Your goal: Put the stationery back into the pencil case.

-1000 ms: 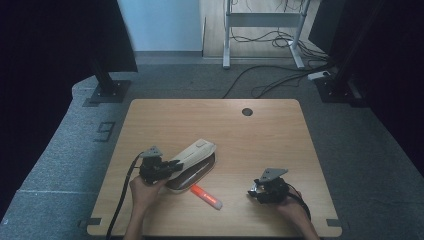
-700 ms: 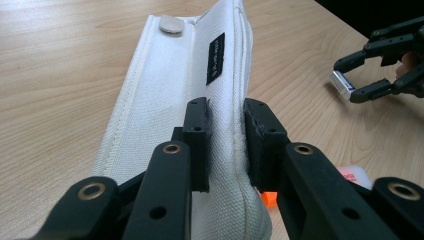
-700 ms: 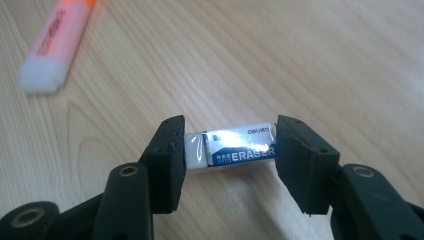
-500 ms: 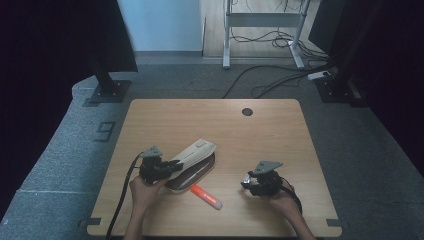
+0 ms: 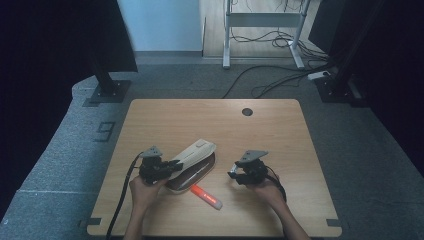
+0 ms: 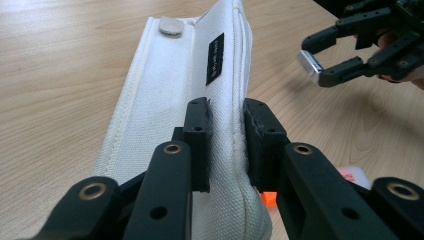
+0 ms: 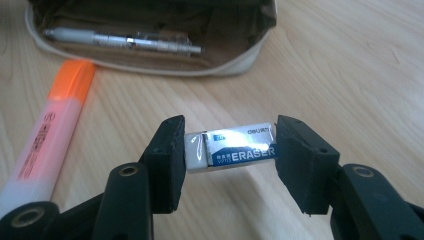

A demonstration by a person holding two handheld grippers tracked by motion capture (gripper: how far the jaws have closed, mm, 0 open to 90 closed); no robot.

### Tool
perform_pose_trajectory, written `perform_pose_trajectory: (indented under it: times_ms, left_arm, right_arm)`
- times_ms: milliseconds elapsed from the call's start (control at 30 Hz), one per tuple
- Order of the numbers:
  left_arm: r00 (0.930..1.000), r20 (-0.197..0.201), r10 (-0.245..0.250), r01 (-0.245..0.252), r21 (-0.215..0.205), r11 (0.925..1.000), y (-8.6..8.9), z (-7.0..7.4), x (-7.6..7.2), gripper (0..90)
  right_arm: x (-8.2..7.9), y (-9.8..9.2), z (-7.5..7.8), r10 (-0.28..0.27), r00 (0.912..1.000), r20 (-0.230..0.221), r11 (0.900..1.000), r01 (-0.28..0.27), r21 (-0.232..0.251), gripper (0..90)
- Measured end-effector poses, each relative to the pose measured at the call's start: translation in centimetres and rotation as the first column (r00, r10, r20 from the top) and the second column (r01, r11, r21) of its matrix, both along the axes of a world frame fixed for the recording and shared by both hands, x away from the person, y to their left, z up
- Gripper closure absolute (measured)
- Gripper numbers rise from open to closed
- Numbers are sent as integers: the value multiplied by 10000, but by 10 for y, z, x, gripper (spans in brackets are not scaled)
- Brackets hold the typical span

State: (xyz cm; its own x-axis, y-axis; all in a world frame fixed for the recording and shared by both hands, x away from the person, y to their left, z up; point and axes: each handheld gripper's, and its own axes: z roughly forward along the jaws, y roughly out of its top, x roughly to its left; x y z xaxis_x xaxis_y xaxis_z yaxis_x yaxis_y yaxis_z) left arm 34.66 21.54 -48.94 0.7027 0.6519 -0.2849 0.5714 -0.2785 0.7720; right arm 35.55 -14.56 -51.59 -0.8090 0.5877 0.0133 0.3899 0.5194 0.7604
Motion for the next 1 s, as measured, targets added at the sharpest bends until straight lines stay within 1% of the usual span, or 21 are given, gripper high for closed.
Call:
perform_pose_trajectory:
  times_ms: [567,767,1000]
  left_arm:
    - [10000,16,-9,9,-43,10000,0,1,0,738]
    - [10000,11,-22,22,-57,10000,1,1,0,738]
    - [10000,-2,-51,51,-82,10000,0,1,0,738]
  right_arm:
    - [31,48,0,193,9998,12,9998,-193,-56,462]
    - [41,66,-5,176,9998,-22,9998,-176,-20,462]
    - [50,79,-12,-16,10000,-78,9999,17,116,462]
